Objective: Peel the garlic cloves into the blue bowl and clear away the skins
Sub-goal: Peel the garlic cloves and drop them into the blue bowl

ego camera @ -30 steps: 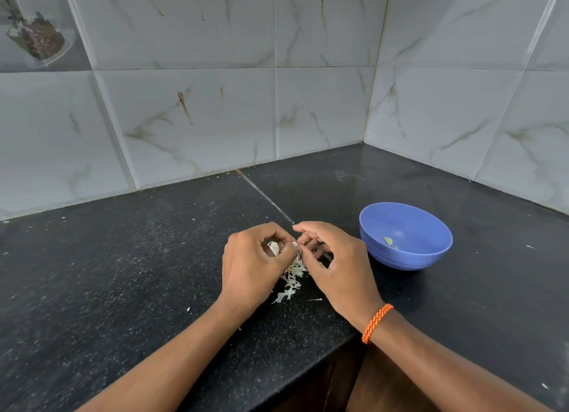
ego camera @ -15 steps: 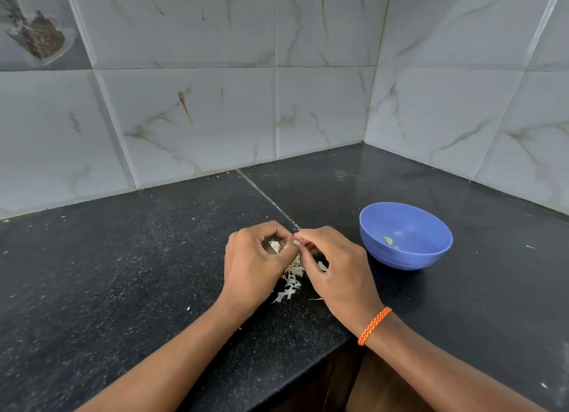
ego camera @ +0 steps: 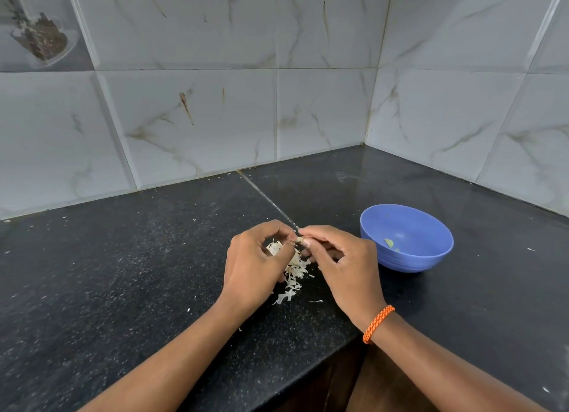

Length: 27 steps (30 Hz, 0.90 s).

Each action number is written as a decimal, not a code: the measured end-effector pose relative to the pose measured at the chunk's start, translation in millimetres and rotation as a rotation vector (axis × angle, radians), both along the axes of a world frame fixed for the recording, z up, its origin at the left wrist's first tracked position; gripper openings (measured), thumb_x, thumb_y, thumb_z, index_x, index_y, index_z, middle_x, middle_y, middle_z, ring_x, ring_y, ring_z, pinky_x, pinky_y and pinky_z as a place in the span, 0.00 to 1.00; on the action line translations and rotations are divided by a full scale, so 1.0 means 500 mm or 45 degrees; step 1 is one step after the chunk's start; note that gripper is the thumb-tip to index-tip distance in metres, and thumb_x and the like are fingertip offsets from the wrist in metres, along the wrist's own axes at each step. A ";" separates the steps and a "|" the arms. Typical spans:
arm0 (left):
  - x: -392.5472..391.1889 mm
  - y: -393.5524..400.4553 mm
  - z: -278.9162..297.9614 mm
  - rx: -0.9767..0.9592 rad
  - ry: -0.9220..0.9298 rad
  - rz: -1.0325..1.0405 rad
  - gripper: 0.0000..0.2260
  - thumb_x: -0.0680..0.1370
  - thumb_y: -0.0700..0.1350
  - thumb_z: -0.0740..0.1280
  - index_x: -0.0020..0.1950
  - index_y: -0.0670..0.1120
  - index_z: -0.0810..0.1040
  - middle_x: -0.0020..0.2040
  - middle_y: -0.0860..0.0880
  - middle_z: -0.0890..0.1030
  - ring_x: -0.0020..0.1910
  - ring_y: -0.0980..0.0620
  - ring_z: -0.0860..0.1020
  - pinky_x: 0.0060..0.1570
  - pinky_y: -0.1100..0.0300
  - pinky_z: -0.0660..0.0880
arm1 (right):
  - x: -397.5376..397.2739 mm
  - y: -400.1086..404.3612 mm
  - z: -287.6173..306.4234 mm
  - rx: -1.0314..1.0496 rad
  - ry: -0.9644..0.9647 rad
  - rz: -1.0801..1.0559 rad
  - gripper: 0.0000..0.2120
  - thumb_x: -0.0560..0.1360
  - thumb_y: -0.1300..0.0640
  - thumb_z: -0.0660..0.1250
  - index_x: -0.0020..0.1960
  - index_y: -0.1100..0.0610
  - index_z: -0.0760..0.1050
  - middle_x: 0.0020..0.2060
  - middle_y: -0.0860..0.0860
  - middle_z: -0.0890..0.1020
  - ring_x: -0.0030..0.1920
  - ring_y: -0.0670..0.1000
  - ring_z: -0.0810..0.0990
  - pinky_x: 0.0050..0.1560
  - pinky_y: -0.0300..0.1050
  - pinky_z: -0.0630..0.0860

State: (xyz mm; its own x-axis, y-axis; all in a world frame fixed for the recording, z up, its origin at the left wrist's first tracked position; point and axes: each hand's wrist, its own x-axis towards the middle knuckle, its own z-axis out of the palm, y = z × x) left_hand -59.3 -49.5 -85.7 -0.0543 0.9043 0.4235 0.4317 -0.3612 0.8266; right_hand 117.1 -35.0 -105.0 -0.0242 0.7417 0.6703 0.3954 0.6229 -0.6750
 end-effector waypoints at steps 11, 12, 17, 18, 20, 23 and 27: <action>-0.001 0.006 -0.004 0.043 -0.089 -0.038 0.05 0.81 0.45 0.77 0.46 0.53 0.87 0.49 0.55 0.85 0.26 0.47 0.82 0.28 0.58 0.76 | 0.003 -0.003 0.012 0.010 -0.046 -0.043 0.06 0.80 0.59 0.75 0.56 0.53 0.87 0.48 0.42 0.87 0.50 0.45 0.86 0.43 0.40 0.83; -0.001 0.006 -0.004 0.043 -0.092 -0.040 0.05 0.81 0.44 0.77 0.46 0.52 0.87 0.49 0.55 0.85 0.26 0.46 0.82 0.28 0.57 0.76 | 0.003 -0.003 0.012 0.000 -0.050 -0.037 0.07 0.80 0.59 0.75 0.57 0.52 0.87 0.49 0.42 0.86 0.51 0.46 0.86 0.44 0.38 0.82; 0.001 0.004 -0.004 0.037 -0.105 -0.072 0.05 0.81 0.42 0.75 0.46 0.50 0.86 0.48 0.54 0.84 0.27 0.46 0.82 0.29 0.60 0.75 | 0.002 0.000 0.011 -0.048 -0.097 0.014 0.13 0.80 0.61 0.74 0.62 0.49 0.85 0.50 0.41 0.85 0.53 0.46 0.85 0.46 0.38 0.82; 0.000 0.005 -0.005 0.034 -0.111 -0.075 0.05 0.81 0.42 0.75 0.46 0.50 0.86 0.48 0.54 0.84 0.27 0.46 0.82 0.29 0.60 0.74 | 0.002 0.000 0.011 -0.043 -0.100 0.020 0.13 0.81 0.61 0.73 0.62 0.49 0.86 0.50 0.41 0.86 0.54 0.46 0.85 0.46 0.39 0.82; -0.001 0.007 -0.006 0.031 -0.114 -0.067 0.06 0.81 0.42 0.76 0.45 0.50 0.86 0.48 0.54 0.84 0.27 0.45 0.82 0.29 0.59 0.74 | 0.003 0.001 0.009 -0.067 -0.056 0.021 0.10 0.81 0.61 0.73 0.60 0.50 0.86 0.50 0.41 0.87 0.52 0.46 0.86 0.46 0.42 0.84; -0.005 0.013 -0.011 0.038 -0.094 -0.054 0.09 0.79 0.38 0.76 0.47 0.53 0.86 0.49 0.55 0.84 0.27 0.45 0.82 0.30 0.54 0.77 | 0.005 0.002 0.007 -0.158 0.073 0.046 0.08 0.82 0.61 0.72 0.58 0.52 0.85 0.46 0.43 0.88 0.47 0.46 0.88 0.46 0.45 0.86; -0.008 0.015 -0.014 0.076 -0.055 -0.019 0.12 0.78 0.39 0.73 0.46 0.58 0.86 0.51 0.56 0.85 0.30 0.41 0.82 0.35 0.43 0.81 | 0.009 0.001 0.011 -0.213 0.188 0.163 0.07 0.82 0.63 0.72 0.58 0.56 0.84 0.46 0.46 0.89 0.46 0.50 0.89 0.45 0.49 0.87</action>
